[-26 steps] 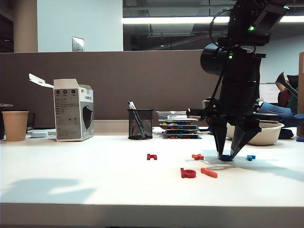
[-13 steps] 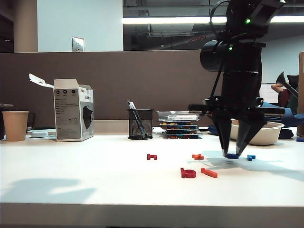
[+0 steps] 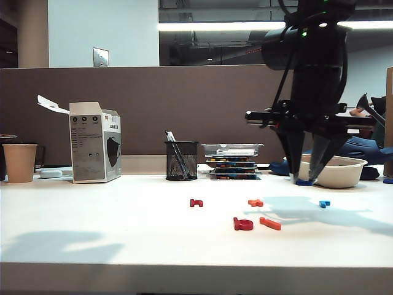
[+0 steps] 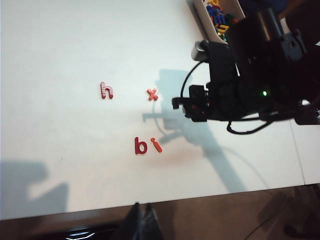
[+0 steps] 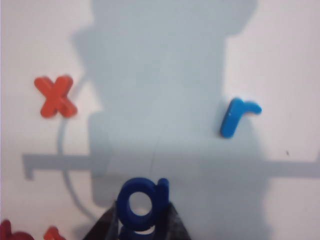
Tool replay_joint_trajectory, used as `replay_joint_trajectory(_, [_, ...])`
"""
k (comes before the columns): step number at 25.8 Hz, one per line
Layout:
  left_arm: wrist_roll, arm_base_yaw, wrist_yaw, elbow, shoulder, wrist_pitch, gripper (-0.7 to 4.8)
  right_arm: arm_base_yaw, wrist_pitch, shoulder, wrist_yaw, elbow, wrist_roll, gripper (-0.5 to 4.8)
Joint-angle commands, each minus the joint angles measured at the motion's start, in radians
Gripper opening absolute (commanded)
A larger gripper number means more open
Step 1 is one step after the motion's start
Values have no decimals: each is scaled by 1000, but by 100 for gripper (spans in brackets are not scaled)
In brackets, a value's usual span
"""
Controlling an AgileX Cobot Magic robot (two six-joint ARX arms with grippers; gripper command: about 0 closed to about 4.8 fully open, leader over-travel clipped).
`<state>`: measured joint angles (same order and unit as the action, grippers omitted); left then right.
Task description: Select the appropriate letters from the row of letter magnets placed on the table to arrange into the word "big".
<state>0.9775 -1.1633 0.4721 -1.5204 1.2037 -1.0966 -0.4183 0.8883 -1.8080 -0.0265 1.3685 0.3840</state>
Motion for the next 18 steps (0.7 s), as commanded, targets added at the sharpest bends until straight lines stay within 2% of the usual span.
replay_joint_trajectory(1, [-1,0,3,-4,-2,6,-5,-13,-8,51,0,-66,9,95])
replay_joint_trajectory(6, [-1,0,3,-4,-2,6,-5,-14,-40,119,3,-186,40,95])
replay_joint_trajectory(18, [-1,0,3,-4,-2,6,-5,-113,-149,126,-9,-232,84,95])
